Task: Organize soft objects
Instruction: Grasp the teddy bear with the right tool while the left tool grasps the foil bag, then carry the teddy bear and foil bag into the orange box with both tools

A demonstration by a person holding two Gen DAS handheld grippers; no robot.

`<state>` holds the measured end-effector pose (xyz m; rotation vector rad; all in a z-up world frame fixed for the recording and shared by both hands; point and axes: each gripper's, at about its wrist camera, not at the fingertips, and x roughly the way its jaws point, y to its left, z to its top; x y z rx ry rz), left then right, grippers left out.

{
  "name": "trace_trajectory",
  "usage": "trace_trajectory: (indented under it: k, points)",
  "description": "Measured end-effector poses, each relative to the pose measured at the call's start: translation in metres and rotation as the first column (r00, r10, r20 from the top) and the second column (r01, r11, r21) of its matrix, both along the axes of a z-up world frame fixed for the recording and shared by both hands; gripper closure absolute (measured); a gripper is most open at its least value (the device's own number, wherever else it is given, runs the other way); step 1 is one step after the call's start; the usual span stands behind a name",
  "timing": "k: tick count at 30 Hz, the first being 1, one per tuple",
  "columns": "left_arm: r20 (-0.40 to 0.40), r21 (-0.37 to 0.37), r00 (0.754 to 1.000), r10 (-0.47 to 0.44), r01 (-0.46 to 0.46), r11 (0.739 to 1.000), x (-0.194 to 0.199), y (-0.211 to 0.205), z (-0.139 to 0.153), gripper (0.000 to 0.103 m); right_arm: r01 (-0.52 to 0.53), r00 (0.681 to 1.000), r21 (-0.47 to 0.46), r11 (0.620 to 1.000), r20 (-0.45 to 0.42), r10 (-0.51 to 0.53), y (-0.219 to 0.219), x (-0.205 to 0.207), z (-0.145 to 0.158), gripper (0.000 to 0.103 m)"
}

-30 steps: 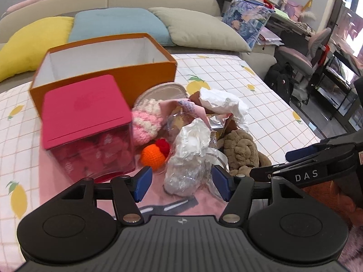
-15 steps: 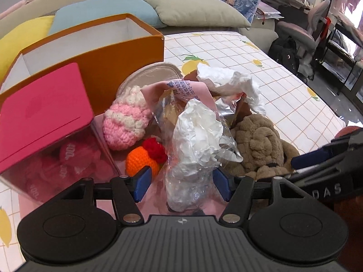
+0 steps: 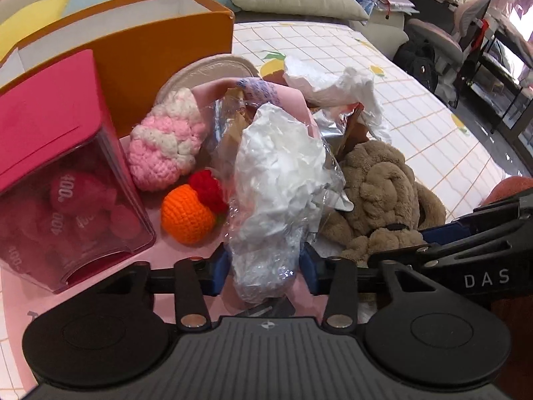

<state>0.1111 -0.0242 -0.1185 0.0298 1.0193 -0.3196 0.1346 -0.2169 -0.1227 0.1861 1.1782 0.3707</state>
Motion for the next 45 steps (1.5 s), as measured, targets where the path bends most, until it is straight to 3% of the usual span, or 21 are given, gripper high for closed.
trace_trajectory:
  k: [7, 15, 24, 28, 36, 45]
  points:
    - [0.051, -0.045, 0.997, 0.051, -0.049, 0.998, -0.018, 0.014, 0.028, 0.057, 0.001, 0.997, 0.004, 1.000, 0.076, -0.001, -0.006, -0.012, 0.021, 0.068]
    - [0.054, -0.097, 0.991, 0.124, -0.118, 0.988, -0.036, 0.032, 0.057, 0.057, -0.038, 0.988, -0.022, 0.999, 0.150, 0.040, -0.009, -0.031, 0.056, 0.072]
    - [0.051, -0.163, 0.981, 0.188, -0.177, 0.971, -0.052, 0.048, 0.095, 0.057, -0.104, 0.974, -0.012, 0.994, 0.199, 0.105, -0.017, -0.056, 0.118, 0.072]
    - [0.054, -0.176, 0.971, 0.234, -0.222, 0.959, -0.048, 0.061, 0.109, 0.057, -0.151, 0.953, -0.010, 0.989, 0.264, 0.148, -0.003, -0.054, 0.143, 0.072]
    - [0.178, -0.134, 0.939, 0.294, -0.273, 0.953, -0.023, 0.082, 0.145, 0.057, -0.227, 0.888, -0.016, 0.974, 0.407, 0.214, 0.039, -0.024, 0.187, 0.072]
    - [0.229, -0.094, 0.912, 0.339, -0.326, 0.941, 0.033, 0.103, 0.152, 0.057, -0.267, 0.835, -0.060, 0.962, 0.484, 0.262, 0.093, 0.031, 0.202, 0.072]
